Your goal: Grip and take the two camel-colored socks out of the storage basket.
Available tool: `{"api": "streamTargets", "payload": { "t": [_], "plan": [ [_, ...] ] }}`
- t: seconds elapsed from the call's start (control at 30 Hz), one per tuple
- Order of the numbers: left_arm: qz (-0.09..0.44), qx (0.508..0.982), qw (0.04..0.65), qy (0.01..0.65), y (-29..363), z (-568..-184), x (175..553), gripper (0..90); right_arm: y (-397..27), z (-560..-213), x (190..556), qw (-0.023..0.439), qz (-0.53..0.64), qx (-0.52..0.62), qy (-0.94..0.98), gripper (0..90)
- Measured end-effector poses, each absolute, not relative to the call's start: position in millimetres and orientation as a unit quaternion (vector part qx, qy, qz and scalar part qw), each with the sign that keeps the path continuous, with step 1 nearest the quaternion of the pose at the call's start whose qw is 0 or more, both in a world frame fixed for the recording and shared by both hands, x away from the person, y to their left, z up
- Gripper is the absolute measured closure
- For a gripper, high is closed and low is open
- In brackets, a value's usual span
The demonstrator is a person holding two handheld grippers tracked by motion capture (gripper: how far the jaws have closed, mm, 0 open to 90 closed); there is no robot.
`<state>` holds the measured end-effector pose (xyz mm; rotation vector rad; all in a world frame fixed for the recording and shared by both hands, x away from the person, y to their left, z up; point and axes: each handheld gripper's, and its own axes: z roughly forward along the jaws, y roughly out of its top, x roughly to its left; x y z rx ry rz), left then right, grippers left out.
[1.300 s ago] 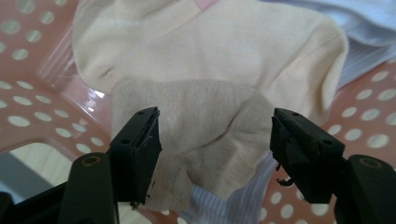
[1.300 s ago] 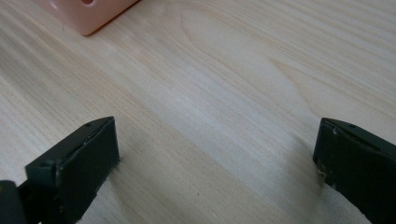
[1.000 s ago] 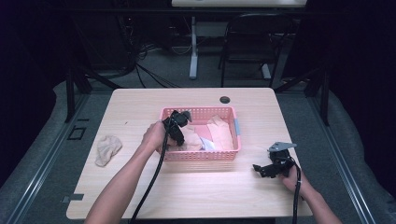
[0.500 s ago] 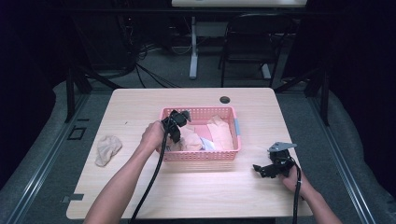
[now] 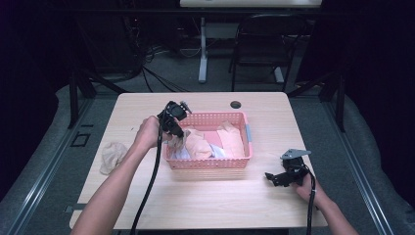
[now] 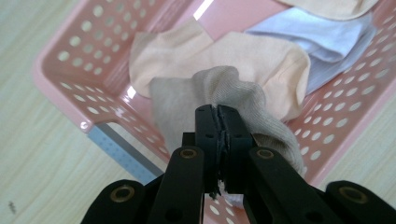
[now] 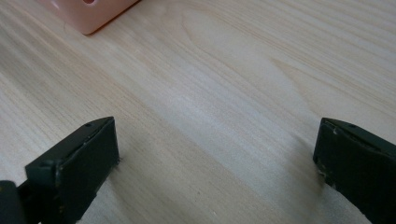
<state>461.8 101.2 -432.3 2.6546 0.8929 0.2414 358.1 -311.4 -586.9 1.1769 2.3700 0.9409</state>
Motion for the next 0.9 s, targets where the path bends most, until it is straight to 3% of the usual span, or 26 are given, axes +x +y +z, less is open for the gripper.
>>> {"api": "streamTargets", "payload": {
  "t": [0.5,0.9],
  "plan": [
    [0.109,0.924,0.201,0.306,115,-388,451,87.4,-311,-587,358,0.166,0.33,0.413,0.832,0.0],
    [0.131,0.905,0.229,0.334,157,-366,440,87.3,-311,-587,358,0.166,0.33,0.413,0.832,0.0]
  ]
}}
